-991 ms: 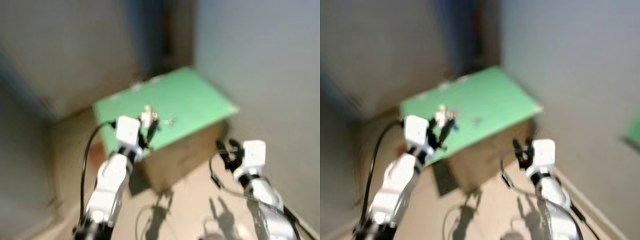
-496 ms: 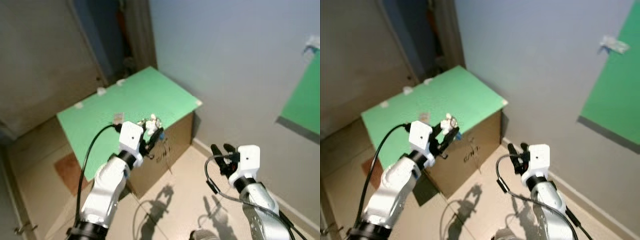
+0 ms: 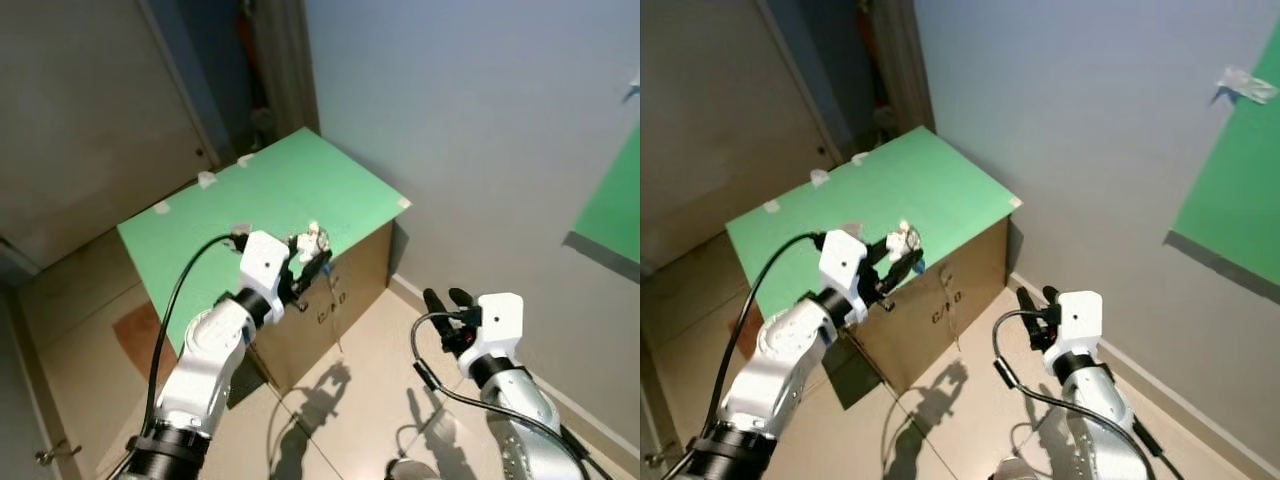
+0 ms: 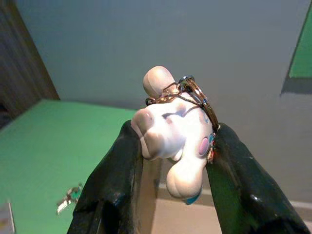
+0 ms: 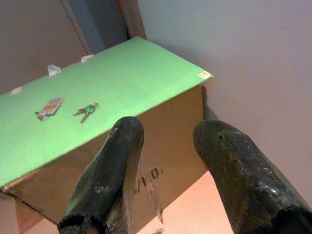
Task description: Hang keys on a hook
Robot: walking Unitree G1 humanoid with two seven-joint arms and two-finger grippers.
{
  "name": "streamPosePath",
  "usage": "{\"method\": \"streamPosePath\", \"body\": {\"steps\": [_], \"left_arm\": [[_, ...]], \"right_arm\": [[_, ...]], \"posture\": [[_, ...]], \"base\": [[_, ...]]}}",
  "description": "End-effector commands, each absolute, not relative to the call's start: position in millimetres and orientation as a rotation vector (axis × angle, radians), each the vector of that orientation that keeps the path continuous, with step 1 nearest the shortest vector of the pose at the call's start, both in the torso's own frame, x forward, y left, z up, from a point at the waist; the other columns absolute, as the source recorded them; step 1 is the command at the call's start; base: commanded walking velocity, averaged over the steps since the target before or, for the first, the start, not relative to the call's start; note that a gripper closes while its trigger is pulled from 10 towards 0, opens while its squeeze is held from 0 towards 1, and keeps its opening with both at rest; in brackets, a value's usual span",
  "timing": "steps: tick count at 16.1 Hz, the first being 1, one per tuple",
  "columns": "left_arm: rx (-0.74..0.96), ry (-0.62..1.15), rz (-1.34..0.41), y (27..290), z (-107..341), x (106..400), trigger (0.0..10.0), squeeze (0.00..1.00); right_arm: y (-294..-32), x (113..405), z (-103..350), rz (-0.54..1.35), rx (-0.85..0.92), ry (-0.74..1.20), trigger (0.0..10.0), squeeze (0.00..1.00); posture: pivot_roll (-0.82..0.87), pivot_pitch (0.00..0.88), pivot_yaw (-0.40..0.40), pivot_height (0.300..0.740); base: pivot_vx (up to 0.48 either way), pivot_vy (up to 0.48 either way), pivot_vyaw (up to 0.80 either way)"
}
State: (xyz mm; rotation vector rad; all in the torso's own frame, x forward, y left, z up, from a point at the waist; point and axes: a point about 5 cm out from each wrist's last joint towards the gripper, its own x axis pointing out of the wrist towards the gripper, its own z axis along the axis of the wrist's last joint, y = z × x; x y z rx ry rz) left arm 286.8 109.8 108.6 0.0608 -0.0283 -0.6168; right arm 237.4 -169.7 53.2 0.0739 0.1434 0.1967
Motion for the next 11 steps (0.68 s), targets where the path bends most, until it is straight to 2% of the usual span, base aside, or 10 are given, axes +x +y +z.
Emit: {"method": "streamPosePath", "body": {"steps": [1, 8, 10, 11], "left_arm": [[0.063, -0.032, -0.629, 109.3, 109.1, 287.9, 0.0, 0.0], [0.061, -0.051, -0.711, 101.6, 113.5, 289.8, 0.0, 0.0], [0.054, -0.052, -0.709, 102.0, 113.5, 290.1, 0.0, 0.0], [0.051, -0.053, -0.714, 101.9, 113.5, 290.2, 0.0, 0.0]], "right_arm": [[-171.5, 237.8, 55.1, 0.193, 0.073, 0.143, 10.0, 0.0], [-172.0, 245.3, 57.5, 0.173, 0.048, 0.133, 10.0, 0.0], [-174.8, 247.3, 54.1, 0.117, 0.002, 0.172, 10.0, 0.0], [-172.6, 246.9, 53.5, 0.143, 0.014, 0.17, 10.0, 1.0]], "posture": [[-0.3, 0.06, 0.17, 0.74], [-0.31, 0.043, 0.167, 0.74], [-0.31, 0.045, 0.17, 0.74], [-0.3, 0.049, 0.169, 0.74]], "base": [[0.0, -0.48, -0.69], [0.0, -0.467, -0.68], [0.0, 0.0, 0.0], [0.0, 0.0, 0.0]]}}
